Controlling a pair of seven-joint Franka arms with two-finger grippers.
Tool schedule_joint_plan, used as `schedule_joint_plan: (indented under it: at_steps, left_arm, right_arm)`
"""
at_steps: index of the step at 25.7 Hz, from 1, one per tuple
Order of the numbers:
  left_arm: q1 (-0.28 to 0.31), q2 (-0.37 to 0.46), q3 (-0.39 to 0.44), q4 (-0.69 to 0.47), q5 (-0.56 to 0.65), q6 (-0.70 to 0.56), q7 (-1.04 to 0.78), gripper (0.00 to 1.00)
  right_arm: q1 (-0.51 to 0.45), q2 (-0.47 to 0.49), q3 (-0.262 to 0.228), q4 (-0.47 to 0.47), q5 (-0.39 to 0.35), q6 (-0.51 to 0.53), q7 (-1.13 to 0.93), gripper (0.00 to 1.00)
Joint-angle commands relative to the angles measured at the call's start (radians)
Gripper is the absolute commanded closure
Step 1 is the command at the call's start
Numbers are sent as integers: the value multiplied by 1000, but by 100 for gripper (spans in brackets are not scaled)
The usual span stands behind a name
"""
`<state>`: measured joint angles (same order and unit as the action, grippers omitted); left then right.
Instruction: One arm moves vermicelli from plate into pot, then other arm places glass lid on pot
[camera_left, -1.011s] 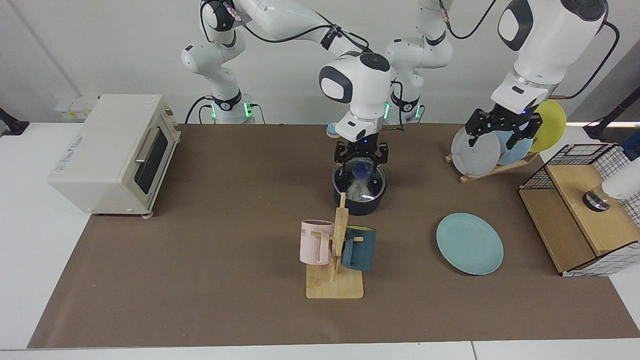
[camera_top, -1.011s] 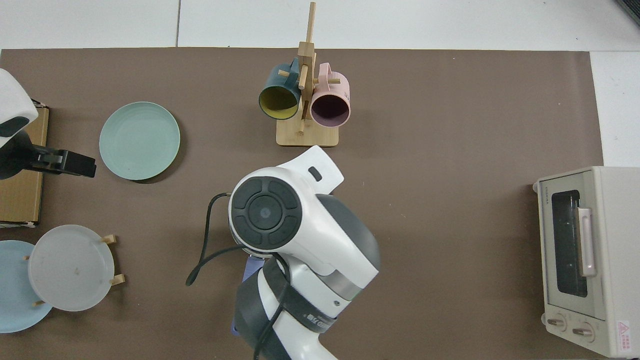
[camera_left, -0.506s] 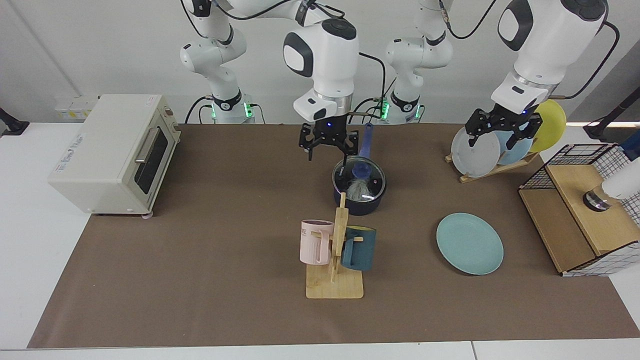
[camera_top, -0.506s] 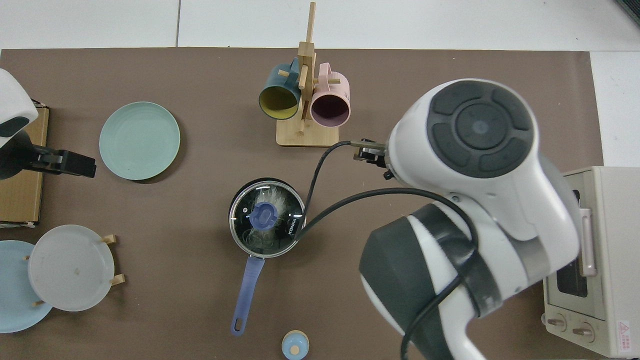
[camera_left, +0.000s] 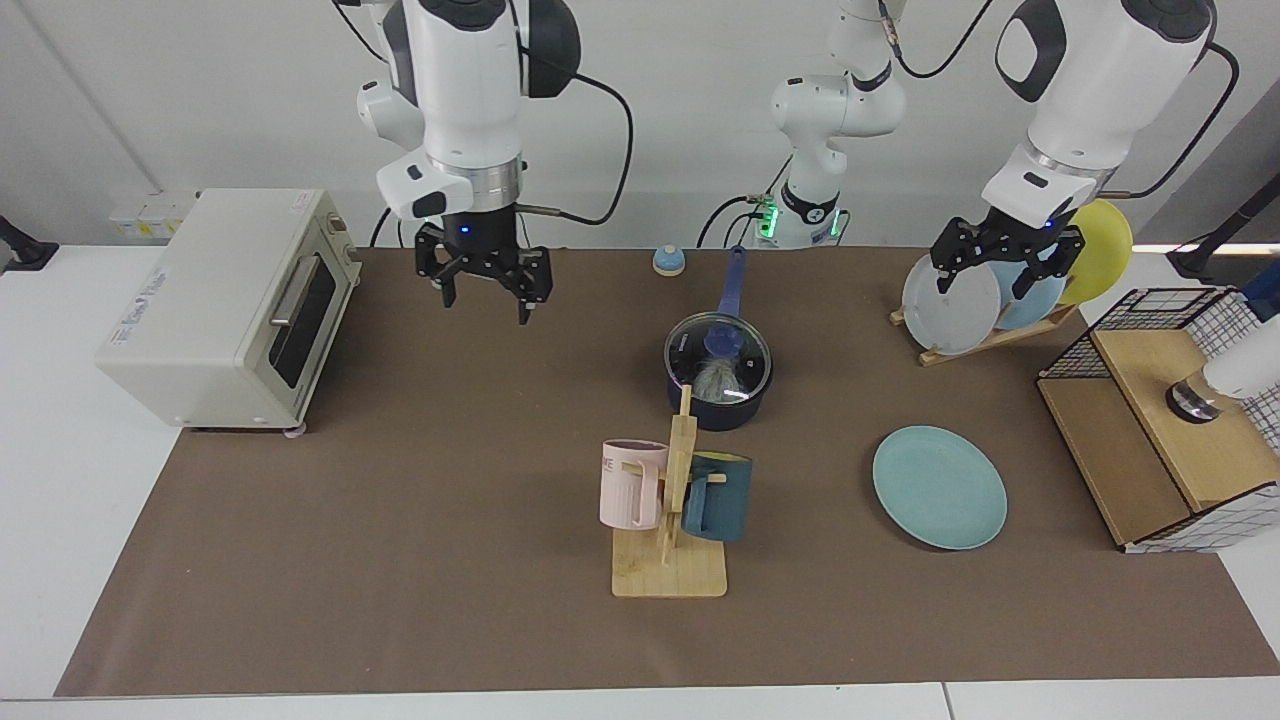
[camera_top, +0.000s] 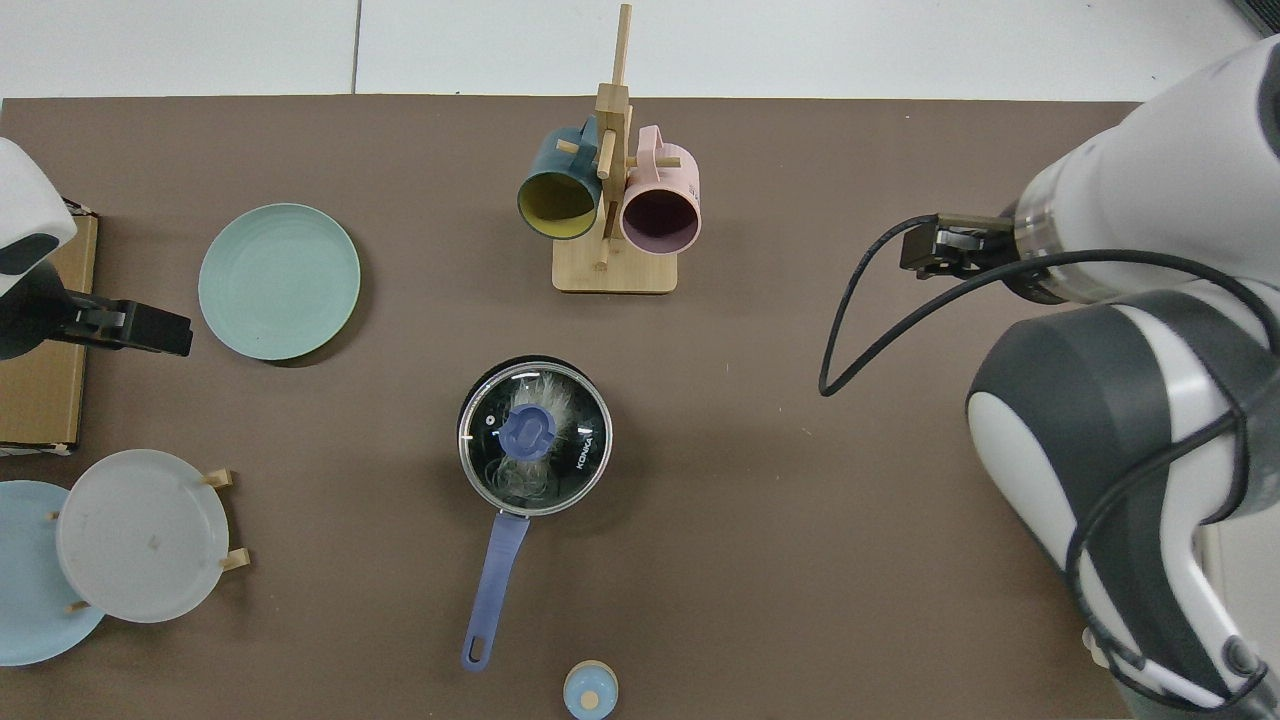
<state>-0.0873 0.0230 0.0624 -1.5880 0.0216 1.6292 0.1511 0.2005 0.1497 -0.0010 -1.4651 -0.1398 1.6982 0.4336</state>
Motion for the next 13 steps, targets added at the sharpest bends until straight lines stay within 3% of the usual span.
schedule_joint_plan:
  at_steps: [1, 13]
  left_arm:
    - [-12, -26, 13, -24, -15, -12, 13, 0]
    - [-12, -26, 13, -24, -15, -12, 13, 0]
  right_arm:
    - [-79, -24, 16, -27, 3, -18, -78, 1]
    - [-142, -39, 16, -66, 45, -26, -177, 1]
